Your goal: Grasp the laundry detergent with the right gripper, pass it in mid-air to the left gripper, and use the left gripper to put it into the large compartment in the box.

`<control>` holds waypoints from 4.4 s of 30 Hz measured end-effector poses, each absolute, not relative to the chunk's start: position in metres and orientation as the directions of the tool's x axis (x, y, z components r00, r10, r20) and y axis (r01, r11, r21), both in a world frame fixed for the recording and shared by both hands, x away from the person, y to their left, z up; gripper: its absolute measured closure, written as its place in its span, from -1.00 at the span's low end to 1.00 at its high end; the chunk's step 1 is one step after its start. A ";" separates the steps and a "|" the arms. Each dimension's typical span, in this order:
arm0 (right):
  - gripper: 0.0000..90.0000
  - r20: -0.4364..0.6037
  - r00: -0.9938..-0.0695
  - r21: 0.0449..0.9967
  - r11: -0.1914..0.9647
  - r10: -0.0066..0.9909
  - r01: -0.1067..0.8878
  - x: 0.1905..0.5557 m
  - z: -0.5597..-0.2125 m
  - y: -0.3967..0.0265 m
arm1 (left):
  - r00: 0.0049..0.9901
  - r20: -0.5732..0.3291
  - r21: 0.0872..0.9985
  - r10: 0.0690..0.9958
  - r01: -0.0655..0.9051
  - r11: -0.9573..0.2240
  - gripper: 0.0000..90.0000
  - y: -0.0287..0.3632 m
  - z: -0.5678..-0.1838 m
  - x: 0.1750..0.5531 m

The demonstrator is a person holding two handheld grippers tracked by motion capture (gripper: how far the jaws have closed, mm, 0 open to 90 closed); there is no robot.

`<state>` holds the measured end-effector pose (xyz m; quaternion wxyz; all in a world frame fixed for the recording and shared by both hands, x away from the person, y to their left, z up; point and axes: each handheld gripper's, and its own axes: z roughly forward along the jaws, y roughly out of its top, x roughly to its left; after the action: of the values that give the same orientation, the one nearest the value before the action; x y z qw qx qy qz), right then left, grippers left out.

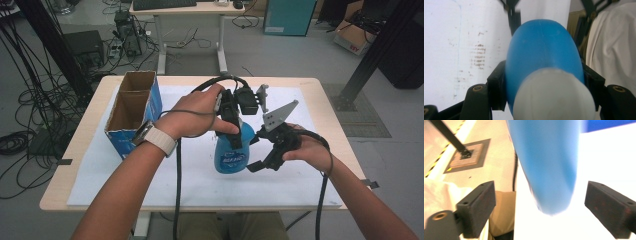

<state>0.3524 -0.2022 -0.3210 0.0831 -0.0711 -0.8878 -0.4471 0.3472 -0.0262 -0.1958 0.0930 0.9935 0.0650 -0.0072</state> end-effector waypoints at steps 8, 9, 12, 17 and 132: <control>-0.87 0.146 -0.969 0.646 0.723 0.200 0.246 0.364 -0.323 -0.247 | 0.971 -0.008 0.190 0.240 0.238 -0.953 -0.17 -0.006 -0.188 0.358; -0.87 0.140 -0.968 0.628 0.737 0.211 0.251 0.365 -0.321 -0.252 | 0.967 0.002 0.192 0.253 0.248 -0.950 -0.17 -0.004 -0.185 0.360; -0.87 0.121 -0.964 0.580 0.771 0.238 0.263 0.368 -0.318 -0.266 | 0.950 0.025 0.208 0.310 0.299 -0.931 -0.17 0.000 -0.177 0.362; -0.87 0.082 -0.957 0.521 0.807 0.277 0.278 0.370 -0.310 -0.283 | 0.927 0.046 0.208 0.372 0.356 -0.911 -0.17 0.008 -0.157 0.369; -0.83 0.056 -0.876 0.399 0.794 0.479 0.459 0.391 -0.323 -0.346 | 0.098 0.134 0.239 0.986 0.963 -0.128 -0.17 0.214 -0.213 0.450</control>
<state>0.3914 -0.3458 -0.3232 -0.0239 -0.2476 -0.9467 -0.2047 0.4497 0.2143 -0.2131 0.0450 0.7396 0.6586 0.1309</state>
